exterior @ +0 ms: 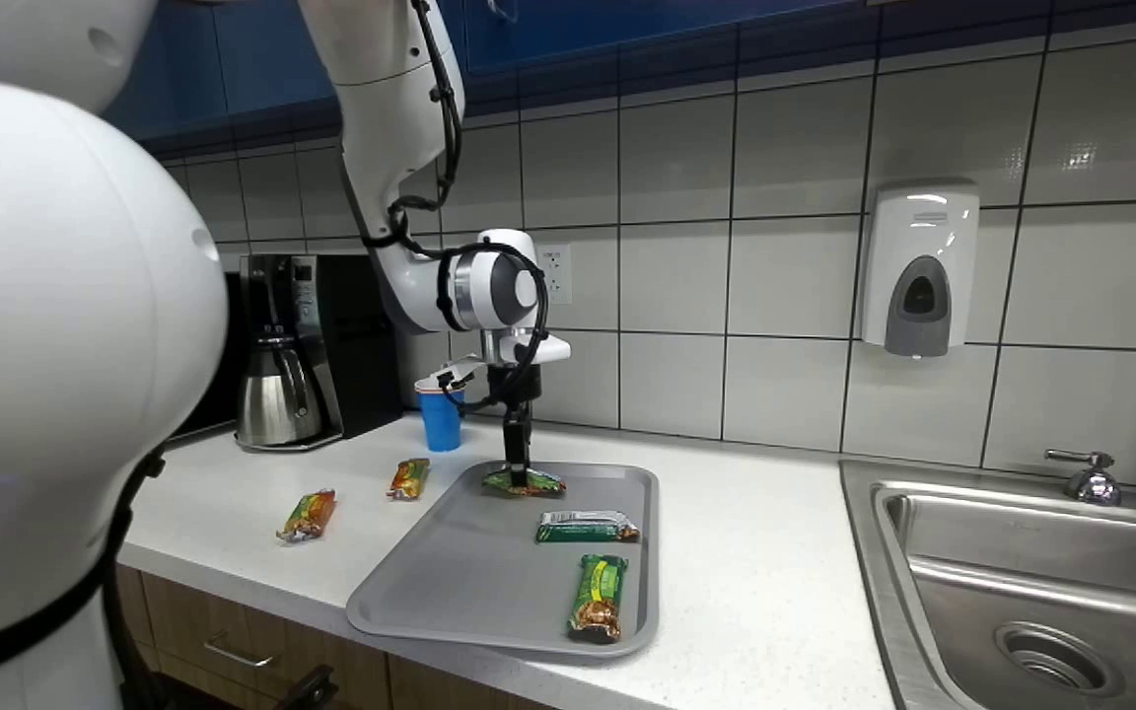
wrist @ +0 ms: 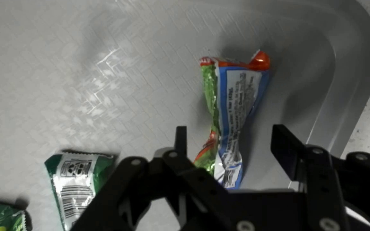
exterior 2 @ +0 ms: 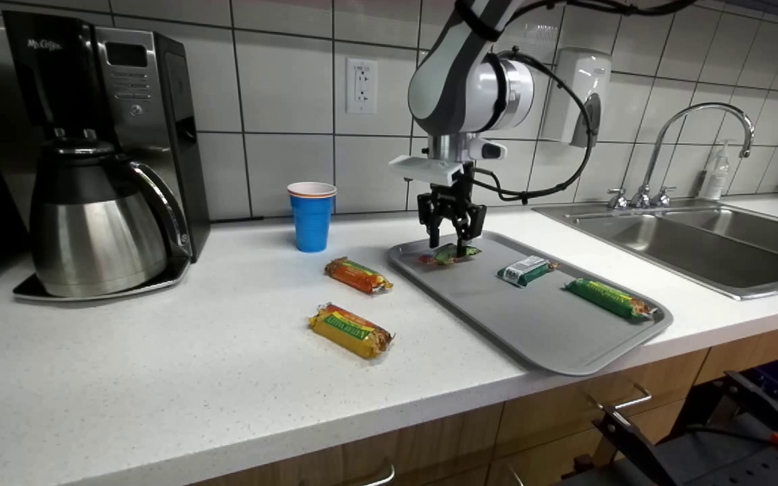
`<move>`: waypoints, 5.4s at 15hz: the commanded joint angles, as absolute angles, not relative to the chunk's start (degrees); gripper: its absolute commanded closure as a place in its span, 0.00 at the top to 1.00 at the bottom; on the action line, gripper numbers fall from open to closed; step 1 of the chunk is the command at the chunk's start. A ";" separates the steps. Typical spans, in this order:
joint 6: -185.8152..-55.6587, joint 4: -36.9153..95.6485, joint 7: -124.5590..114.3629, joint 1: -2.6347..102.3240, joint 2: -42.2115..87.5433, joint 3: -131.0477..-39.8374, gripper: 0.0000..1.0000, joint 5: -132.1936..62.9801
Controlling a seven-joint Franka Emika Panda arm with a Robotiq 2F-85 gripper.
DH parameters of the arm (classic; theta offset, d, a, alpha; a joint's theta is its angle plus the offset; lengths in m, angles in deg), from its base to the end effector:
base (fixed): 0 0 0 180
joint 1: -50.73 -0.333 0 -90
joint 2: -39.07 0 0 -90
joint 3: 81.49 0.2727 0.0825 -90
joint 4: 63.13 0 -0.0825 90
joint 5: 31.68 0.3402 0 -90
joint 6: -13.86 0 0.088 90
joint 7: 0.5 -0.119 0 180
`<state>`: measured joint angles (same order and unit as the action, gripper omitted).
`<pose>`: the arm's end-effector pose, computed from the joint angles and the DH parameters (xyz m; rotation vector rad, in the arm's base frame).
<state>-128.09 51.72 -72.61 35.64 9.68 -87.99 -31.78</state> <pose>0.5490 0.0825 0.1816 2.6260 -1.5988 0.0135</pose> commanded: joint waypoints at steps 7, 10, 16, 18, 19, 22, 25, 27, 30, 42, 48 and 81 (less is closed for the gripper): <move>-126.35 50.85 -69.95 36.16 13.57 -84.38 1.00 -32.42; -127.72 50.60 -70.78 36.07 12.41 -84.23 1.00 -32.18; -127.76 50.58 -70.61 36.11 11.97 -84.12 1.00 -32.13; -127.77 50.59 -70.61 36.11 11.97 -84.12 1.00 -32.13; -127.77 50.59 -70.61 36.11 11.97 -84.12 1.00 -32.13; -127.77 50.59 -70.61 36.11 11.97 -84.12 1.00 -32.13; -127.77 50.58 -70.61 36.11 11.97 -84.12 1.00 -32.13; -128.33 51.20 -71.70 35.47 12.37 -84.10 1.00 -32.20; -129.28 53.31 -74.60 33.40 13.96 -84.25 1.00 -33.15; -130.61 53.23 -73.02 31.56 13.93 -83.98 1.00 -40.03; -130.66 52.39 -64.72 32.73 13.04 -81.90 1.00 -39.27; -126.01 46.78 -3.64 35.47 8.07 -73.18 1.00 -34.38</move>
<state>-128.52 47.73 -8.25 33.58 8.06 -75.12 -34.72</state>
